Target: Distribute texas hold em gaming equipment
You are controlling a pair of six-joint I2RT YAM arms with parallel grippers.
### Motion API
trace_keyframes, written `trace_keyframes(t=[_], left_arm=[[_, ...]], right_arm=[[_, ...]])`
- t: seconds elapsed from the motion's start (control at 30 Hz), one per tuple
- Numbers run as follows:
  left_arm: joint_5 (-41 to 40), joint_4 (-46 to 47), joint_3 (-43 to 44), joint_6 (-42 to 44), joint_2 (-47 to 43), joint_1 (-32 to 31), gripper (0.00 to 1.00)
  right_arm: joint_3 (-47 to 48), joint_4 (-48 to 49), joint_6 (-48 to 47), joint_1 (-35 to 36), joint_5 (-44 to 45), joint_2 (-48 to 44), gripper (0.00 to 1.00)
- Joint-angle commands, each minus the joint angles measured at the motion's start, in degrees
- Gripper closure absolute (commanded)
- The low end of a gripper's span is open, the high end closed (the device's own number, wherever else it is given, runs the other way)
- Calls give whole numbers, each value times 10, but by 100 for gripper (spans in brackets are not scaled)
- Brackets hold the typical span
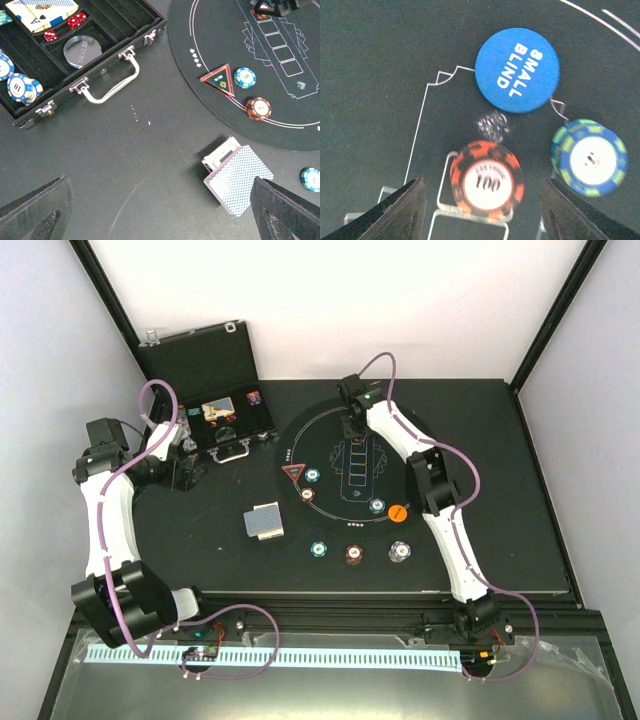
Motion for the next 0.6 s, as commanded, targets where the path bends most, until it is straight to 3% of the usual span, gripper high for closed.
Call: trace_keyframes(t=[0.0, 0.2, 0.43, 0.57], left_arm=[[7, 2, 3, -4, -18, 2, 1], [14, 1, 2, -9, -22, 2, 1], [21, 7, -5, -13, -24, 2, 1], [22, 9, -3, -15, -23, 2, 1]], right_arm=[[-52, 7, 2, 9, -17, -119, 35], [-301, 86, 9, 71, -27, -307, 31], [-592, 147, 75, 176, -49, -515, 18], [-708, 151, 136, 242, -50, -581, 15]])
